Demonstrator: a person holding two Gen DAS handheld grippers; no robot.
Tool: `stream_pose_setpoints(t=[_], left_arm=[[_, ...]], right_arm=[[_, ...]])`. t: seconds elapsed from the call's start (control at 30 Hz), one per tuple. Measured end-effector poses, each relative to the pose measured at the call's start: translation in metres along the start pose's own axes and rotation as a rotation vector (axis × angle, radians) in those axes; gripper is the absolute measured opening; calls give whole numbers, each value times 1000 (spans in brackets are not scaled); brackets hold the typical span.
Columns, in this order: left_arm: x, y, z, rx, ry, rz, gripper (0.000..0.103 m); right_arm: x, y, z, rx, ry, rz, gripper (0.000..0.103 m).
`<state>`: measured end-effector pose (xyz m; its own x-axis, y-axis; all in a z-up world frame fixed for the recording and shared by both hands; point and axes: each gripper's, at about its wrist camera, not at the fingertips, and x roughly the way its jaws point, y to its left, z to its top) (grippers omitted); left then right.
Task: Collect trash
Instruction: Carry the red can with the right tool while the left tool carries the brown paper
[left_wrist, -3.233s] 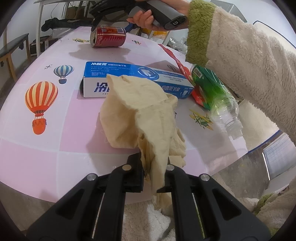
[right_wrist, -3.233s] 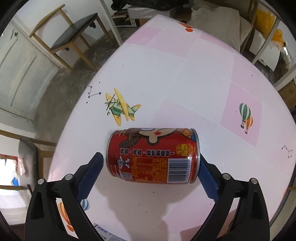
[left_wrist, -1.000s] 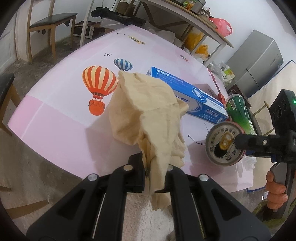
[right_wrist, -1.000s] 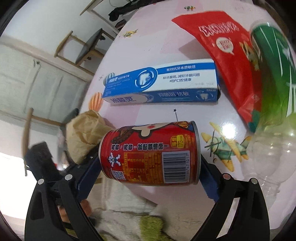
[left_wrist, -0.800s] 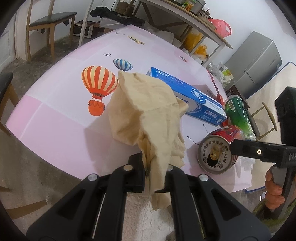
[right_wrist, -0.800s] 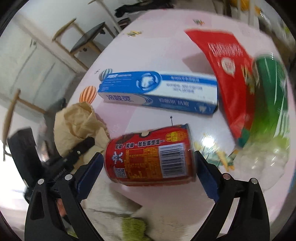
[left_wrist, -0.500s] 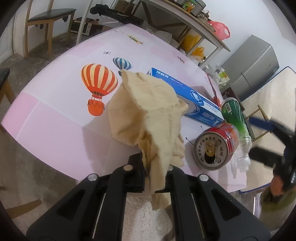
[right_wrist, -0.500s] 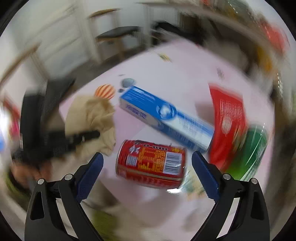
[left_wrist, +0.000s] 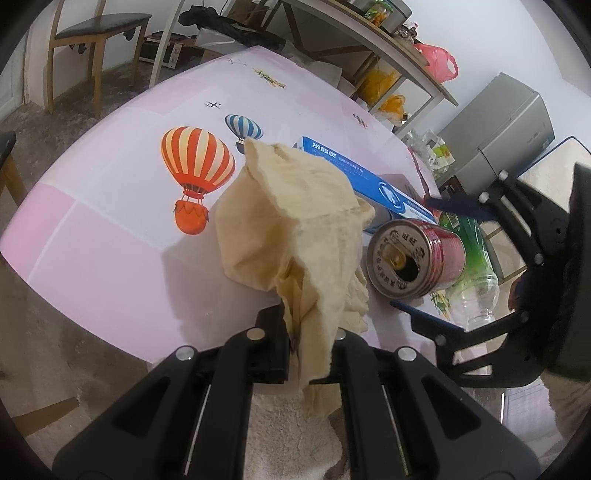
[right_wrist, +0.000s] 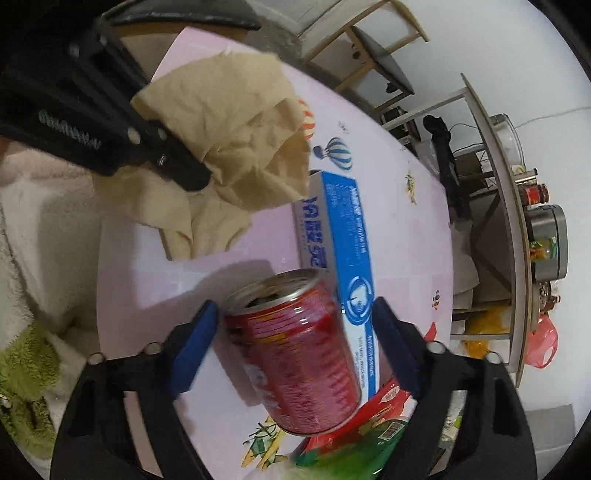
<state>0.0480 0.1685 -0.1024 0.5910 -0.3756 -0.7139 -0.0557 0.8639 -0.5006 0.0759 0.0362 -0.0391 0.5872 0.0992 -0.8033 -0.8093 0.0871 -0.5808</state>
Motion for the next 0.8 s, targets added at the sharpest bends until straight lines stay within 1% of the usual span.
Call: stream_pose_setpoints(t=[0.07,0.13,0.17,0.23,0.27,0.3,0.37,0.4,0.47,0.5,0.7,0.8], left_arm=[[-1,0,0,-2,-1,-1,3],[-1,0,-1,-1,-2,0,3],[-1,-1,-1,-1,-2,1,3],[0,-2,-2,-2,-4,2,3],[0,-2,-2,-2,-5,2,3],[0,-2,-2,-3,-5,2,3],[0,-2,-2,-3,-5,4,3],[0,-3,-2,-2,-4,5,3],[0,-2,-2,-2,-4,7,3],[0,-3,-2,-3,-4,9,3],[-2,-7,-1,1,-12,24,3],[-9,-11,0,8,-24,29,3]], right_arm=[[1,3,-2,23,-2,-9,66],[-3,-2,-7,82,-12,4,66],[-6,-6,-8,118,-22,9,66],[-16,-17,-15,230,-51,31,65],[-21,-24,-20,303,-71,52,65],[-28,-34,-27,411,-103,91,65],[-34,-46,-39,567,-150,151,65],[-37,-53,-49,678,-185,195,65],[-36,-57,-63,810,-224,246,65],[-36,-56,-69,862,-237,254,65],[-32,-52,-97,1048,-260,248,64],[-29,-54,-107,1104,-261,250,64]])
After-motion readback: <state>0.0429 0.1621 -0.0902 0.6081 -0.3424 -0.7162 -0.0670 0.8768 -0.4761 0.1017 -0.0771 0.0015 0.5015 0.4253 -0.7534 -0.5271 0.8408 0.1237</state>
